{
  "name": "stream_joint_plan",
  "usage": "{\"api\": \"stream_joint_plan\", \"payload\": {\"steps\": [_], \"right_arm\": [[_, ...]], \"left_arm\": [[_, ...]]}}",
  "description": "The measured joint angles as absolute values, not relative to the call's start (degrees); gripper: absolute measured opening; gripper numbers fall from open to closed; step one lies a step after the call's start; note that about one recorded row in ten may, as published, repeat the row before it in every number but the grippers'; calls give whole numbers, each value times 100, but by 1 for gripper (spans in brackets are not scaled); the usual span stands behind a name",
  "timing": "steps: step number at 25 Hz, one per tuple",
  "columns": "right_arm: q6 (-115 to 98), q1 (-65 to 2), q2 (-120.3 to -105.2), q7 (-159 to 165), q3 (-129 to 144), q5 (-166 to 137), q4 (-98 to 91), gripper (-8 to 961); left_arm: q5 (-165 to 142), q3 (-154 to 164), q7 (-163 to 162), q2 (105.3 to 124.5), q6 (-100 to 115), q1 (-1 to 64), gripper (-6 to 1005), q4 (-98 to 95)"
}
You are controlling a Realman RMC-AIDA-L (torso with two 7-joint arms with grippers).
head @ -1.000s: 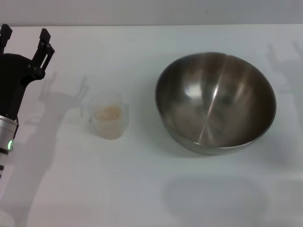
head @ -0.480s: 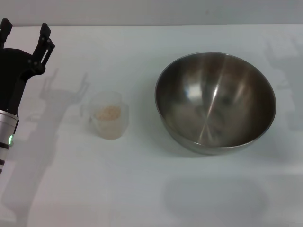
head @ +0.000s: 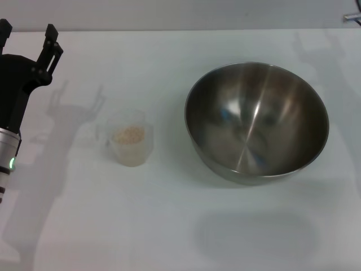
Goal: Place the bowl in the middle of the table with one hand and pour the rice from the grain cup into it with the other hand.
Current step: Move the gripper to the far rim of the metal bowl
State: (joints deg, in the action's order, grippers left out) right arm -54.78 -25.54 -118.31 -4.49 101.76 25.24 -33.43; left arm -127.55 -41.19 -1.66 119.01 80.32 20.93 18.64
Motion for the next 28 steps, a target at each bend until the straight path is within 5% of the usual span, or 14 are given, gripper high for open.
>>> {"api": "stream_joint_plan", "payload": {"steps": [13, 28], "right_arm": [[1361, -1606, -11912, -325, 9418, 2074, -7965, 648], [7989, -3233, -11857, -1377, 6881, 2586, -8913, 624]], "left_arm": [[-12753, -4145, -162, 11897, 8035, 2087, 812, 1850], [-12753, -4261, -162, 11882, 8119, 2039, 806, 1789]]}}
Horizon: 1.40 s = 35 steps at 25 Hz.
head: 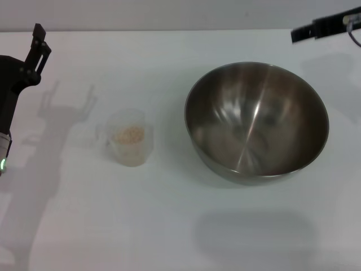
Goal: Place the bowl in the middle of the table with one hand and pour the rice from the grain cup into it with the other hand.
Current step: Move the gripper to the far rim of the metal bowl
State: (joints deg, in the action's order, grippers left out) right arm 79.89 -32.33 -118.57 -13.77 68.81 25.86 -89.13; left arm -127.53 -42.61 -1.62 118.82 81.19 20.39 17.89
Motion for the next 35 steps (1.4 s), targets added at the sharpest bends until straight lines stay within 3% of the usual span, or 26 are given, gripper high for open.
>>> {"api": "stream_joint_plan", "payload": {"steps": [6, 13, 25, 33, 35], "right_arm": [[8553, -3660, -11729, -1720, 6789, 2518, -8148, 614], [8604, -3764, -11715, -1850, 6832, 2481, -7736, 603], [8442, -3913, -11751, -2180, 6843, 2382, -6888, 584], [8337, -3928, -11871, -2387, 6849, 2101, -6796, 571], [8332, -3920, -11877, -2422, 6853, 2100, -6822, 489]], "left_arm": [[-12753, -4273, -159, 11883, 8139, 2039, 803, 1786], [-12753, -4272, -158, 11883, 8156, 2040, 801, 1782], [-12753, -4271, -158, 11883, 8170, 2051, 796, 1784], [-12753, -4271, -158, 11883, 8174, 2047, 793, 1778], [-12753, -4271, -158, 11883, 8174, 2045, 792, 1774]]}}
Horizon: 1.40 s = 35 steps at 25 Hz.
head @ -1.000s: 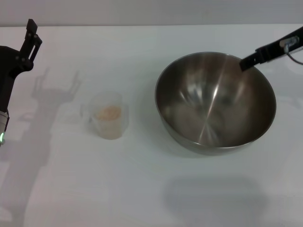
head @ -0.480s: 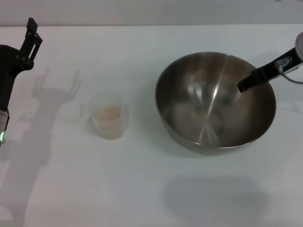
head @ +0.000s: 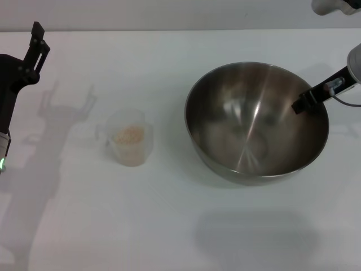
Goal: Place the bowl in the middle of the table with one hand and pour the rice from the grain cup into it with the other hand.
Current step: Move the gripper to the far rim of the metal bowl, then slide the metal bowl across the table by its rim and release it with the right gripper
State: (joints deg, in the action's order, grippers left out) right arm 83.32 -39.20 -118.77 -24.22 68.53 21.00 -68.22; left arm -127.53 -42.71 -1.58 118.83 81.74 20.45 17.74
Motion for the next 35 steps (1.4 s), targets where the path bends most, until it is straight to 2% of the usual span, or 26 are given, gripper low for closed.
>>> {"api": "stream_joint_plan", "payload": {"steps": [9, 14, 35], "right_arm": [[8193, -3929, -11876, -2511, 6851, 2111, -6846, 115], [8103, -3908, -11875, -2484, 6839, 2150, -7143, 29], [8408, -3725, -11889, -3291, 6933, 3530, -7571, 5]], "left_arm": [[-12753, -4278, -158, 11892, 8188, 2045, 788, 1723], [-12753, -4294, -158, 11887, 8191, 2046, 786, 1717], [-12753, -4431, -158, 11874, 8191, 2168, 778, 1637]]}}
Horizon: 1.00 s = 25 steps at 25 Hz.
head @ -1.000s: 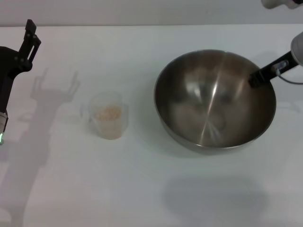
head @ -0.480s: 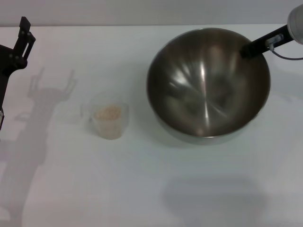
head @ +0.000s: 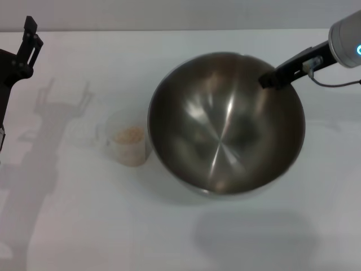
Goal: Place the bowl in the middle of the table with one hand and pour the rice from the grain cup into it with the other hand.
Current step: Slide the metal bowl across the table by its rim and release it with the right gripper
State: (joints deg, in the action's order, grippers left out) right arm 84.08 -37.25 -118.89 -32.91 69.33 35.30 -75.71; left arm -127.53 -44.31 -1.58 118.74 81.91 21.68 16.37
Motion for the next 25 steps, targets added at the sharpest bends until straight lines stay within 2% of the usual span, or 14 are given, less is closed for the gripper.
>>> {"api": "stream_joint_plan", "payload": {"steps": [25], "right_arm": [[8471, -4023, -11895, -3960, 6932, 3817, -6124, 6]], "left_arm": [[-12780, -4429, -149, 11880, 8200, 2168, 768, 1643]]}}
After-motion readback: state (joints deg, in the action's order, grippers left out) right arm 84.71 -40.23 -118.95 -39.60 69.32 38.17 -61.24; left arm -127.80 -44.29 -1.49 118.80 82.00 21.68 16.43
